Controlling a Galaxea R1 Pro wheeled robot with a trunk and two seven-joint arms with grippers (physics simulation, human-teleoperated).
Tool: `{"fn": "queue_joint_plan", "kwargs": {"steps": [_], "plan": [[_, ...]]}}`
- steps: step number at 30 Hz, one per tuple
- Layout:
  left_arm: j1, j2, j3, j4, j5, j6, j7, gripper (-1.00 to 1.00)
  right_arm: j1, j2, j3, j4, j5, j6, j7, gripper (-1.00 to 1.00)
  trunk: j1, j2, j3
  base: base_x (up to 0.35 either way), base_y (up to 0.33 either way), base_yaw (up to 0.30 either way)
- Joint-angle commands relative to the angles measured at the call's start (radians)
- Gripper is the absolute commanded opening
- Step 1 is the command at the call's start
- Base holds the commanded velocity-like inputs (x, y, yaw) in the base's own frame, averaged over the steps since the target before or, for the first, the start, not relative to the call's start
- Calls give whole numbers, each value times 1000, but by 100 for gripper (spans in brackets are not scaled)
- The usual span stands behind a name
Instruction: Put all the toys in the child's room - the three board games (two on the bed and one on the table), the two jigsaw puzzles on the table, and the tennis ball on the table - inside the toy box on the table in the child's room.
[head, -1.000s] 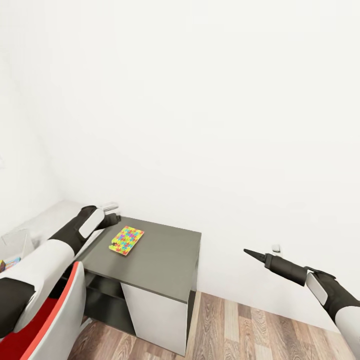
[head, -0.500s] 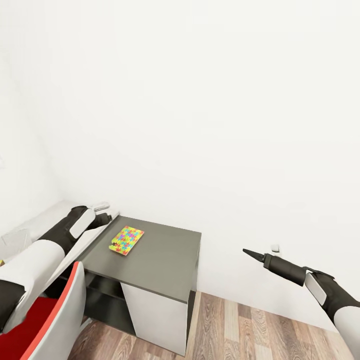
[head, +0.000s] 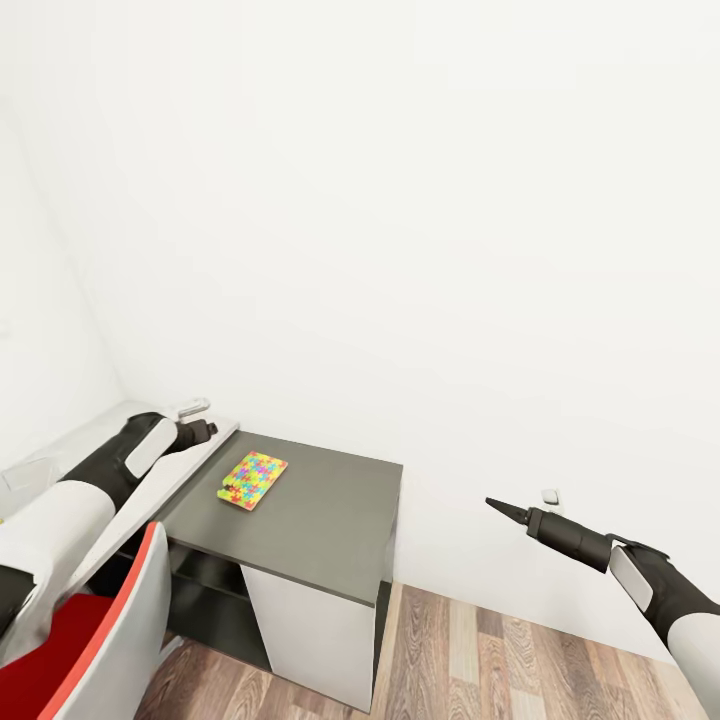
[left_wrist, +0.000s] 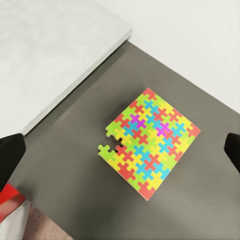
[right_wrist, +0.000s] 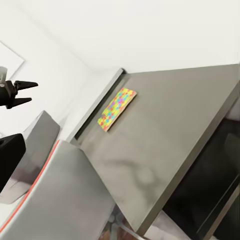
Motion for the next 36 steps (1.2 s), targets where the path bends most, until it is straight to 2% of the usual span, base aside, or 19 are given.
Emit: {"fn": "queue_joint_plan", "kwargs": {"steps": [1, 8, 10, 16, 19, 26, 29, 34, 36], "plan": [[-1, 3, -8, -2, 11, 1, 9, 100, 0, 0, -1, 0, -5, 8, 3, 100, 0, -1, -2, 0, 0, 0], [-1, 4, -10, -2, 5, -3, 8, 100, 3, 0, -1, 0, -5, 1, 2, 100, 0, -1, -2, 0, 0, 0], [-1, 3, -11, -2, -9, -3, 8, 100, 4, 0, -1, 0, -5, 0, 2, 100, 0, -1, -2, 0, 0, 0], [-1, -3, -7, -2, -82, -6, 7, 100, 4, -1, -2, 0, -6, 0, 3, 100, 0, -1, -2, 0, 0, 0], [-1, -5, -5, -2, -98, -7, 6, 100, 4, -2, -4, 0, -6, 0, 6, 100, 0, -1, -2, 0, 0, 0], [-1, -6, -4, -2, -107, -8, 5, 100, 4, -7, -8, 1, -6, 2, 8, 100, 0, -1, -2, 0, 0, 0], [-1, -10, -4, -2, -108, -9, 2, 100, 4, -10, -8, 1, -19, 1, 9, 100, 0, -1, -2, 0, 0, 0], [-1, -12, -4, -2, -110, -9, 0, 100, 5, -11, -8, 6, -45, -1, 8, 100, 19, -36, -17, 0, 0, 0], [-1, -12, -4, -2, -110, -9, -1, 100, 5, -11, -8, 8, -49, -4, 7, 100, 19, -36, -17, 0, 0, 0]]}}
